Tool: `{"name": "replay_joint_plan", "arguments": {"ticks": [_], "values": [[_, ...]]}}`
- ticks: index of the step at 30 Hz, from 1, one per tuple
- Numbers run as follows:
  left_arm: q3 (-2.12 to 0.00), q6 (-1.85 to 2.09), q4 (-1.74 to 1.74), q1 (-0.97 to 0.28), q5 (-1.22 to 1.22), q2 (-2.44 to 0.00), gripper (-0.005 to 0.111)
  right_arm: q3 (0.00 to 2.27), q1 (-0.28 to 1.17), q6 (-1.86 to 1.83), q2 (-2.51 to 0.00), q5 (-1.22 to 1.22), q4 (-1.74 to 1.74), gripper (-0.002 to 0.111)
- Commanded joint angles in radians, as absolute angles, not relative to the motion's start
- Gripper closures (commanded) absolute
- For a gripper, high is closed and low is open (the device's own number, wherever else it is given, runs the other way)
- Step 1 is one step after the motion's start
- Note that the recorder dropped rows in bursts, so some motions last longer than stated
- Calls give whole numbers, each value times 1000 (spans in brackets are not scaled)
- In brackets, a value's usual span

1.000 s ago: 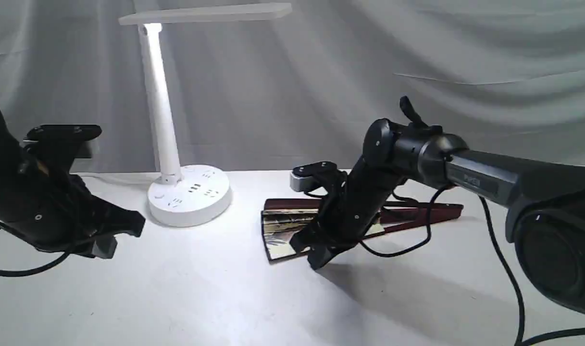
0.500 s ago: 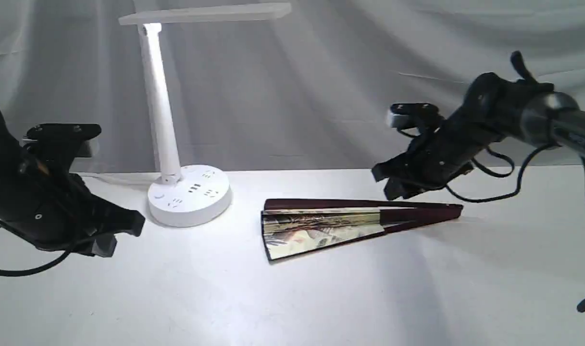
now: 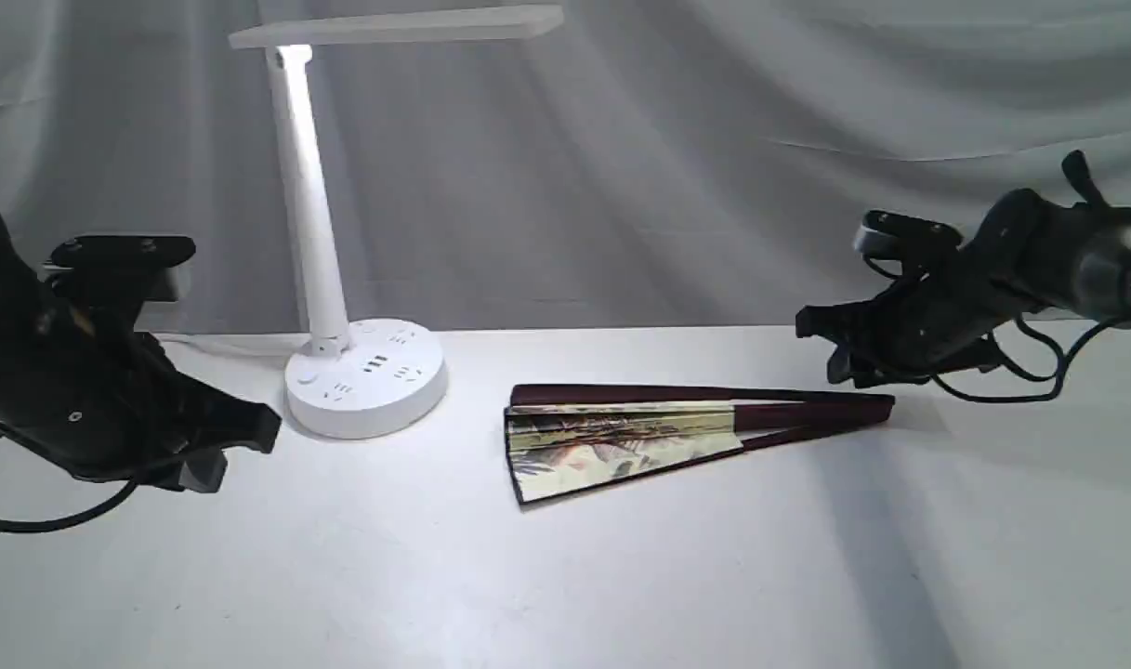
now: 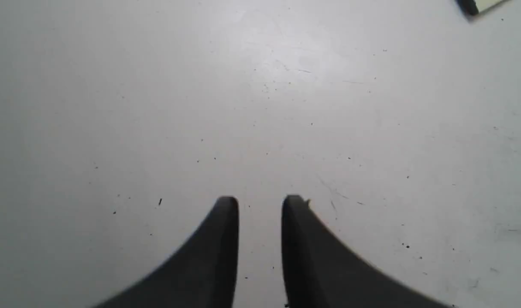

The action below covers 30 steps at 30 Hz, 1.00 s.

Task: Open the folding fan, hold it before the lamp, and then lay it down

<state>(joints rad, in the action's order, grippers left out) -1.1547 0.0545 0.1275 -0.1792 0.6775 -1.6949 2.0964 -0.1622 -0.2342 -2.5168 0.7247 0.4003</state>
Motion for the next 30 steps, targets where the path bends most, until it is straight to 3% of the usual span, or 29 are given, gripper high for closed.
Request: {"name": "replay_joint_plan", "arguments": {"ticks": [1, 19, 30], "values": [[-1163, 53, 125, -185, 662, -1693, 89, 2096, -165, -228, -2506, 775, 361, 88], [-1163, 53, 130, -185, 662, -1693, 89, 2096, -163, -325, -2506, 1220, 334, 90], [-1163, 53, 130, -185, 685, -1693, 89, 2008, -159, -343, -2463, 1221, 470, 99]]}}
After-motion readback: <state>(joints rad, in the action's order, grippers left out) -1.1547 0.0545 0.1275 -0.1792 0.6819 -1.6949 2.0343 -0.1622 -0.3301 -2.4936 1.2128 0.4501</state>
